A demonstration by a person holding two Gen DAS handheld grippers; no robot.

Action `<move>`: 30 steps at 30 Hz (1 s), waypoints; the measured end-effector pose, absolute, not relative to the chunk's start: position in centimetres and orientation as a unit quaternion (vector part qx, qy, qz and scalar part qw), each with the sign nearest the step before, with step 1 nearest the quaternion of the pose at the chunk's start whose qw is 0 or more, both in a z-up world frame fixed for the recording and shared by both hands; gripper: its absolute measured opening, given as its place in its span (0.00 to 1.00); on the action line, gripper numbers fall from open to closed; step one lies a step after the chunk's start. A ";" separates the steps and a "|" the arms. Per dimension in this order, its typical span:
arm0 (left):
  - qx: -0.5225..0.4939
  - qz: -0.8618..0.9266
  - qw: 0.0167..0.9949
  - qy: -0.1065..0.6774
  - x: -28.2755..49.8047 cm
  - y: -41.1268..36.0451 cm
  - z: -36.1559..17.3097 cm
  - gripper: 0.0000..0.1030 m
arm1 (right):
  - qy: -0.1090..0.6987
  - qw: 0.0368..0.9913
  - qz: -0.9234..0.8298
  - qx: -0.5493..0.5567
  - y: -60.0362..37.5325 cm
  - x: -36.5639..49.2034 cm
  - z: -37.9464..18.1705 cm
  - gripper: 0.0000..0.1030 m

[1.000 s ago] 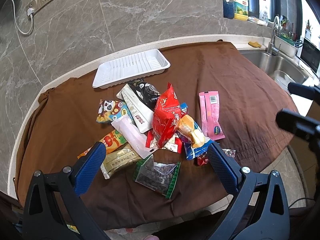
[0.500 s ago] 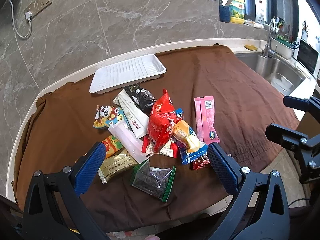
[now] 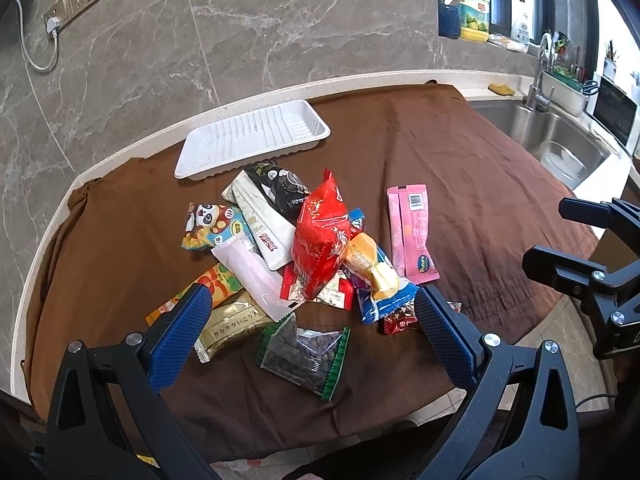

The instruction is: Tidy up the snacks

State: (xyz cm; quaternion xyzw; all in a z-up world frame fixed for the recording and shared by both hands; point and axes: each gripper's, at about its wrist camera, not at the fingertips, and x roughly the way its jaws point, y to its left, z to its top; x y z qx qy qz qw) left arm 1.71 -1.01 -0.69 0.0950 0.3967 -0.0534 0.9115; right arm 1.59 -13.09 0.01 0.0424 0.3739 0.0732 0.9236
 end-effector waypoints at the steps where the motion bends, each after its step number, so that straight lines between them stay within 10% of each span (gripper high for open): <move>1: 0.096 -0.054 0.912 0.396 1.7 -1.1 -0.7 0.99 | 0.375 0.923 0.075 0.042 -13.1 1.6 0.0 0.99; 30: 0.078 -0.029 0.906 0.415 2.4 0.3 -1.3 0.99 | 0.381 0.919 0.096 0.029 -11.9 2.6 -0.2 0.99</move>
